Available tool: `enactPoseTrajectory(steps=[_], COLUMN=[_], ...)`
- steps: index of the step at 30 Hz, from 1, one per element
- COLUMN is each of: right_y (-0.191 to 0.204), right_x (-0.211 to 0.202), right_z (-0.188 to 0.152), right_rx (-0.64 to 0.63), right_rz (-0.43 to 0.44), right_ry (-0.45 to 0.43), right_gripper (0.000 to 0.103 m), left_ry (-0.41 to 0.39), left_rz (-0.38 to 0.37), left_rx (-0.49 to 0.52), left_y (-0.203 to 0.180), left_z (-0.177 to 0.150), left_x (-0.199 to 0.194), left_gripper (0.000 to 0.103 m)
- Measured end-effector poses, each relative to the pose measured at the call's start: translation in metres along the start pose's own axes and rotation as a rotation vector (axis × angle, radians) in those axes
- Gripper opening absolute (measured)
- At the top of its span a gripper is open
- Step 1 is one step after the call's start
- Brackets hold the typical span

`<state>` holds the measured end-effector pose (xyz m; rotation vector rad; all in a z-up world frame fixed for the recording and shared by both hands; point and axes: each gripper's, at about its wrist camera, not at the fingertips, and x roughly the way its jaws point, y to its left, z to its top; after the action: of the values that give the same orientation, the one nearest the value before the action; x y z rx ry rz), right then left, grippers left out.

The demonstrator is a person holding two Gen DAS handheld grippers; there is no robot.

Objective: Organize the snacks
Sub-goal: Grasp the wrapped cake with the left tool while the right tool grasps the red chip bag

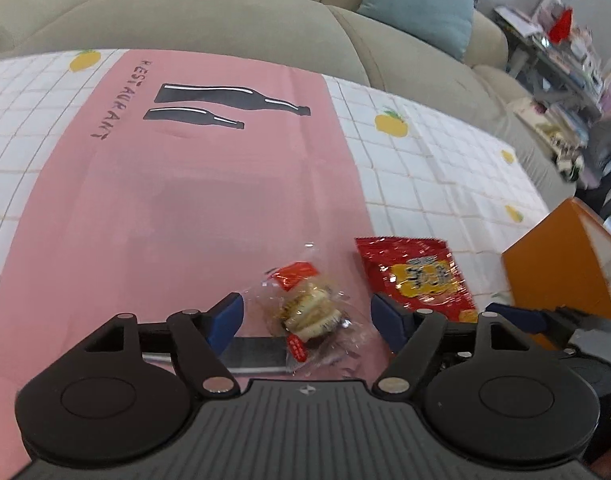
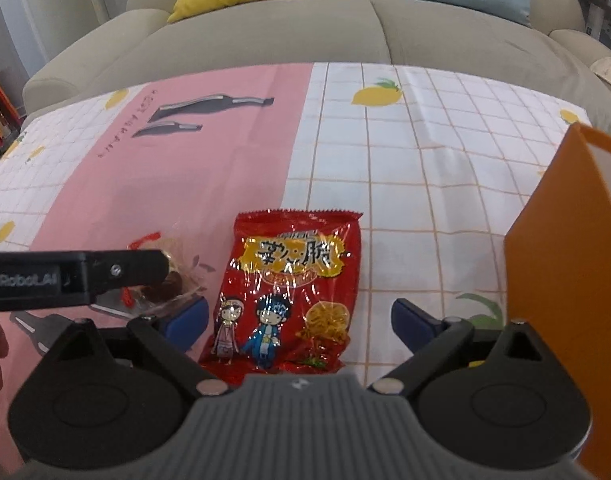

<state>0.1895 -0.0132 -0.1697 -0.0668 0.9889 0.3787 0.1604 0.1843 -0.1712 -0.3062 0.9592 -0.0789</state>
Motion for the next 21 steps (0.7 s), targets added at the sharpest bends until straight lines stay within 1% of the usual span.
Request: enactPoseTrajectory(steps=[2,4,8,10,12,13,14,16,18,20,21], right_y=[0.001,0.001,0.002,0.004,0.006,0.007,0.008,0.01,0.013,0.014,0.014], right_x=[0.004,0.008,0.014,0.016,0.018,0.019,0.019,0.02,0.019,0.018,0.018], right_z=[-0.002,-0.003,-0.003,-0.003,-0.004,-0.005,-0.005,-0.006,-0.007,-0.007,-0.007], right_rx=[-0.013,-0.022,-0.019,-0.02,-0.032,-0.037,-0.046,-0.062,-0.075,-0.089,-0.092], right_rz=[-0.006,-0.005,0.006,0.007,0.007,0.006,-0.001,-0.007,-0.013,-0.024,-0.022], right_ry=[0.004,0.003,0.007,0.012,0.018,0.022,0.017,0.011,0.001,-0.004,-0.004], right_gripper=[0.095,0.096,0.096,0.096,0.094,0.091,0.09,0.089,0.084,0.077,0.076], left_ry=[0.013,0.023,0.005,-0.004,-0.013,-0.017,-0.021,-0.026,-0.029,-0.031,-0.031], left_rz=[0.014,0.024,0.036,0.041,0.052,0.057,0.062,0.07,0.074,0.072,0.074], left_rx=[0.014,0.008,0.019,0.028,0.038,0.044,0.049,0.054,0.055,0.049,0.049], left_y=[0.001,0.003,0.001,-0.001,-0.005,-0.006,-0.007,-0.009,-0.01,-0.011,-0.011], left_z=[-0.001,-0.003,-0.004,-0.005,-0.006,-0.006,-0.007,-0.007,-0.007,-0.008,-0.008], left_x=[0.005,0.008,0.011,0.011,0.012,0.013,0.013,0.013,0.013,0.013,0.014], left_gripper=[0.079,0.078,0.074,0.07,0.062,0.06,0.057,0.056,0.053,0.051,0.046])
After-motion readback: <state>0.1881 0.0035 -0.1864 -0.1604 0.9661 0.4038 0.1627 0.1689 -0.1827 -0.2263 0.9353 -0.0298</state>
